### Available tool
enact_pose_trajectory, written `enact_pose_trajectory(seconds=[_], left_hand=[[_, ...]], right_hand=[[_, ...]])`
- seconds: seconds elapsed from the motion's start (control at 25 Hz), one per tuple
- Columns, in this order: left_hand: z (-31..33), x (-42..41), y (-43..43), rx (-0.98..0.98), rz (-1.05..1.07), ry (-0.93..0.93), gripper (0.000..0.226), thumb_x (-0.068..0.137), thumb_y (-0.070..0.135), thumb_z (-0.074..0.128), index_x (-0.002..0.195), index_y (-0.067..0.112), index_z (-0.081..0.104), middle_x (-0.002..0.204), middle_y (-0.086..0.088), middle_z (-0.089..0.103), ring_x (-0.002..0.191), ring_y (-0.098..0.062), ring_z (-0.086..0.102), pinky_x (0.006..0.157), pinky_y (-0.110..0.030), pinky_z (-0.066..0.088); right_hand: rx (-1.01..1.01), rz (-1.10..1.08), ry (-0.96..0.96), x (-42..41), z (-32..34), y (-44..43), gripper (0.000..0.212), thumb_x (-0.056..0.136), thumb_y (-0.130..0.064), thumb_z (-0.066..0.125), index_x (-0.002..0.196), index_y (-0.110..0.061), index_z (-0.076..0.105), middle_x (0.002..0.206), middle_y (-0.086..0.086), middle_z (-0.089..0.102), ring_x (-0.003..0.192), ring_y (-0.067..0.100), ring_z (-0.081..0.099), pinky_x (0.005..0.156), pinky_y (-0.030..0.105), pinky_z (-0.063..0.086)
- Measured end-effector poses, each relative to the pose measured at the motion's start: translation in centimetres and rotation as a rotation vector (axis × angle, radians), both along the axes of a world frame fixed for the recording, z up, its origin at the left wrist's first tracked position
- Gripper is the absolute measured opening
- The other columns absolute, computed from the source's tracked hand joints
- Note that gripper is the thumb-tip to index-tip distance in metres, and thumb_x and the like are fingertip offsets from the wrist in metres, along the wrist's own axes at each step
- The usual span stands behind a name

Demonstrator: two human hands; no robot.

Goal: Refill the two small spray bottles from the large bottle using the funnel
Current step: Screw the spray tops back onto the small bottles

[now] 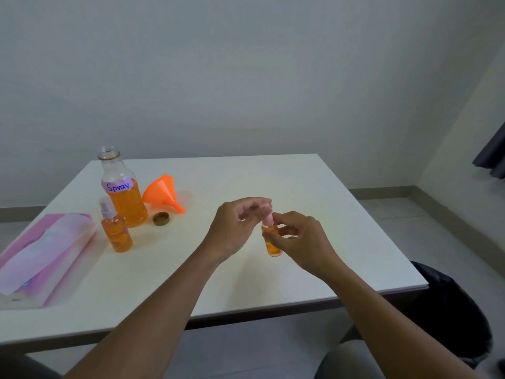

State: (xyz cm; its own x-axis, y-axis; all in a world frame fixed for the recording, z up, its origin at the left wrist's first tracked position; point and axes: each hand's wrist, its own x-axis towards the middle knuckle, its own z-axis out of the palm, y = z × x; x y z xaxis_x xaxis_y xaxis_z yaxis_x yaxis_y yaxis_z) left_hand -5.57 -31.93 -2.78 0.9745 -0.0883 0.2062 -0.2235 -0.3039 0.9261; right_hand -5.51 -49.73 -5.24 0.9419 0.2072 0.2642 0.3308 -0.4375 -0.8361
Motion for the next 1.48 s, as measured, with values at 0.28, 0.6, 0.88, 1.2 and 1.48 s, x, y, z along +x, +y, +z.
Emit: enact_pose_trajectory(seconds=[0.28,0.6,0.88,1.2,1.48], left_hand=[[0.4,0.4,-1.1,-0.056,0.156,-0.065,0.027,0.095,0.039,0.063,0.081,0.020,0.077,0.081,0.010,0.077,0.091,-0.001,0.070,0.089,-0.019,0.051],[-1.0,0.7,-1.7,-0.308,0.392,-0.027,0.029,0.093,0.048,0.062,0.080,0.026,0.075,0.086,0.008,0.079,0.091,-0.009,0.073,0.093,-0.033,0.055],[-1.0,3.0,4.2,-0.383,0.326,-0.018,0.019,0.093,0.036,0.067,0.100,0.020,0.073,0.092,0.000,0.079,0.093,-0.014,0.075,0.097,-0.042,0.055],[-7.0,0.4,6.1,0.107,0.318,0.065,0.019,0.096,0.036,0.061,0.099,0.021,0.071,0.087,0.005,0.074,0.074,-0.008,0.071,0.070,-0.023,0.051],[-8.9,-1.0,6.3,0.140,0.302,-0.005,0.009,0.094,0.035,0.064,0.097,0.029,0.069,0.089,0.016,0.070,0.083,0.004,0.064,0.069,-0.009,0.048]], right_hand=[[-0.103,-0.049,-0.173,0.5,0.5,0.6,0.021,0.090,-0.025,0.075,0.111,-0.022,0.076,0.097,-0.007,0.075,0.084,0.009,0.069,0.072,0.017,0.059],[-0.345,-0.106,-0.354,1.3,-0.7,0.9,0.022,0.089,-0.022,0.074,0.111,-0.018,0.072,0.100,-0.002,0.068,0.079,0.018,0.062,0.071,0.032,0.054],[-0.190,-0.122,-0.165,0.8,-1.8,-0.8,0.017,0.092,-0.030,0.072,0.108,-0.031,0.070,0.098,-0.008,0.070,0.080,0.014,0.069,0.070,0.026,0.062],[0.039,-0.019,-0.005,0.9,-0.1,0.4,0.055,0.099,-0.033,0.059,0.143,-0.052,0.032,0.122,-0.016,0.054,0.091,0.016,0.074,0.074,0.018,0.060],[-0.097,-0.133,-0.109,1.2,-1.0,0.0,0.046,0.104,-0.012,0.040,0.140,-0.038,0.026,0.078,0.011,0.058,0.059,0.030,0.058,0.051,0.041,0.057]])
